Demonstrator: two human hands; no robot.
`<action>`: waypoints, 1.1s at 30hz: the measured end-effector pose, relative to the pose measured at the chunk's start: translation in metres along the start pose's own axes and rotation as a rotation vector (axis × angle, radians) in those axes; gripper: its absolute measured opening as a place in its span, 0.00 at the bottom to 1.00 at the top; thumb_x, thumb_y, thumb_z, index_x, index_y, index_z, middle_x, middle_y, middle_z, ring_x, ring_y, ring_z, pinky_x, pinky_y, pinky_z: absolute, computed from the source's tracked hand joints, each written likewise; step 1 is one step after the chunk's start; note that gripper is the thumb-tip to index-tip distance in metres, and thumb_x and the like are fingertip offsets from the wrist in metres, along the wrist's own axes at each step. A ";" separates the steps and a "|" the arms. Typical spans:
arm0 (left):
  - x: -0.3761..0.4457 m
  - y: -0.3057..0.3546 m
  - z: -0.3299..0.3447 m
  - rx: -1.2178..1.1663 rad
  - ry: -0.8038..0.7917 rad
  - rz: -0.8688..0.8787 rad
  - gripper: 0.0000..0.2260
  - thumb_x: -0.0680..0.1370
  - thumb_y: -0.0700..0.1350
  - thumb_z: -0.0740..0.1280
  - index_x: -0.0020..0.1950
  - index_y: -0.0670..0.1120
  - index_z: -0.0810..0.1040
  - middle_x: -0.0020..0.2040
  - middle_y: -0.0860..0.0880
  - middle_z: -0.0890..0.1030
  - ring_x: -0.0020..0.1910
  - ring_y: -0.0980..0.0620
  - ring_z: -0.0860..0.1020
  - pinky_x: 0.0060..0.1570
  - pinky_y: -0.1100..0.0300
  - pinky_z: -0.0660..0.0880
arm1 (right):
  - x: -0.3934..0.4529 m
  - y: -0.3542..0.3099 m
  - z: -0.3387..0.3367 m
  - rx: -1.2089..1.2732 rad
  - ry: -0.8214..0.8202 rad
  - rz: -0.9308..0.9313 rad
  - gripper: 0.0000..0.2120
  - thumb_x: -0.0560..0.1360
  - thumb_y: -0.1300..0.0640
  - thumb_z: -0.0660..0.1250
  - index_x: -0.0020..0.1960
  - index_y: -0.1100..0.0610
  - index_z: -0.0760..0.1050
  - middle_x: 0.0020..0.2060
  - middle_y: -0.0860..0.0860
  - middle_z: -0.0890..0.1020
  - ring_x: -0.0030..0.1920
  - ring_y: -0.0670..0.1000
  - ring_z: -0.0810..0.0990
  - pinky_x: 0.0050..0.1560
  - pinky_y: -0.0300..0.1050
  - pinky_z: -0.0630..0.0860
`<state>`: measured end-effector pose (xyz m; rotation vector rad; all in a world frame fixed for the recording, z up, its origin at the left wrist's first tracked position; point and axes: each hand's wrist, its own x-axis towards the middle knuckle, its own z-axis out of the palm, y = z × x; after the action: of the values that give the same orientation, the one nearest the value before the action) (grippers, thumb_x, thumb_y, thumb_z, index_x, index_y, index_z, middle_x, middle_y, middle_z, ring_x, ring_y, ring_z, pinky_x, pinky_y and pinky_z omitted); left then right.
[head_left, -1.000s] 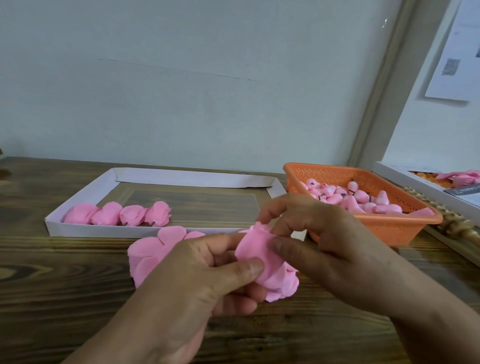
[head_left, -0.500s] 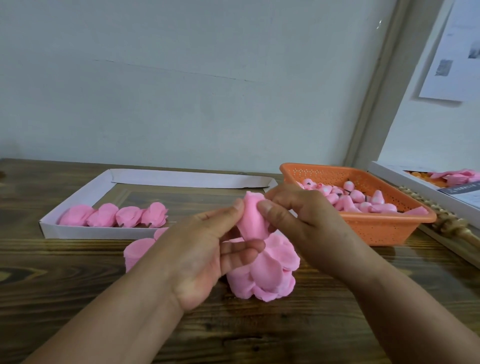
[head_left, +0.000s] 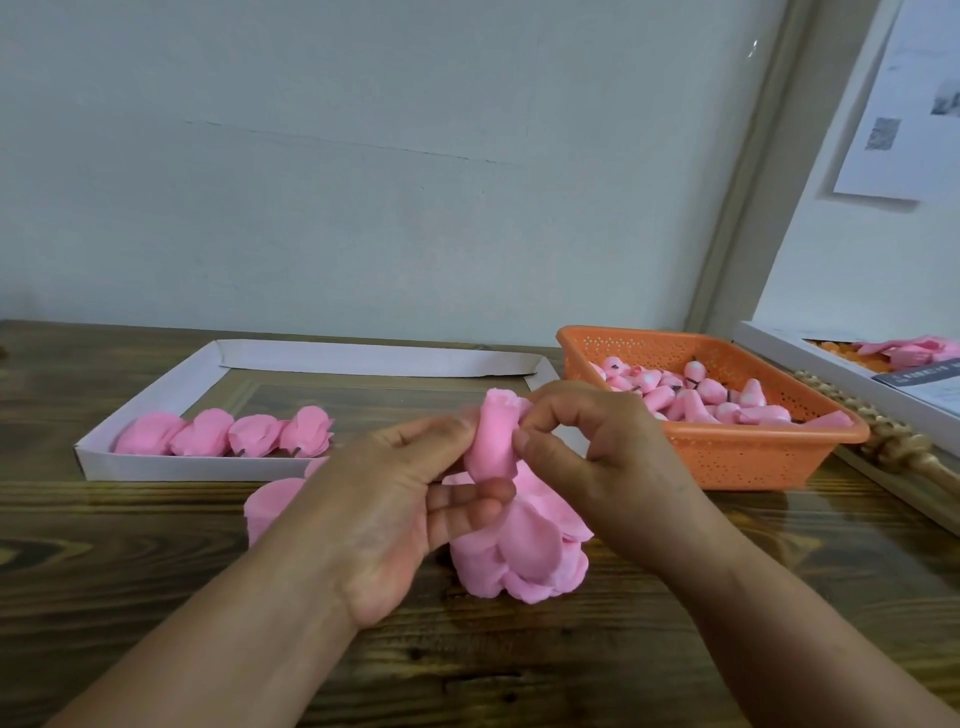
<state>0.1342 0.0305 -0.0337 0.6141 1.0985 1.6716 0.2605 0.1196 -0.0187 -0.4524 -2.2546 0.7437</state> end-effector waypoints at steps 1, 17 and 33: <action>0.000 0.000 0.000 0.000 -0.004 0.003 0.11 0.73 0.44 0.68 0.51 0.39 0.83 0.39 0.41 0.84 0.30 0.51 0.81 0.29 0.62 0.79 | 0.000 0.000 0.001 0.001 0.006 0.001 0.16 0.73 0.63 0.67 0.32 0.46 0.73 0.35 0.42 0.78 0.42 0.38 0.76 0.44 0.26 0.68; 0.001 0.000 -0.007 0.069 -0.077 0.002 0.12 0.62 0.39 0.71 0.43 0.39 0.85 0.40 0.41 0.85 0.32 0.50 0.82 0.31 0.62 0.79 | -0.009 0.008 0.015 -0.020 0.292 0.036 0.10 0.68 0.61 0.72 0.43 0.48 0.75 0.40 0.42 0.80 0.46 0.39 0.77 0.47 0.26 0.69; 0.008 -0.006 -0.007 0.180 -0.114 0.023 0.15 0.60 0.46 0.72 0.45 0.45 0.86 0.40 0.43 0.85 0.35 0.50 0.82 0.34 0.62 0.80 | -0.004 0.014 0.014 0.177 0.171 0.133 0.05 0.68 0.65 0.69 0.35 0.59 0.76 0.30 0.55 0.79 0.30 0.45 0.73 0.31 0.44 0.73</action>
<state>0.1287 0.0361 -0.0433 0.8306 1.1706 1.5476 0.2542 0.1231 -0.0373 -0.5615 -1.9955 0.9276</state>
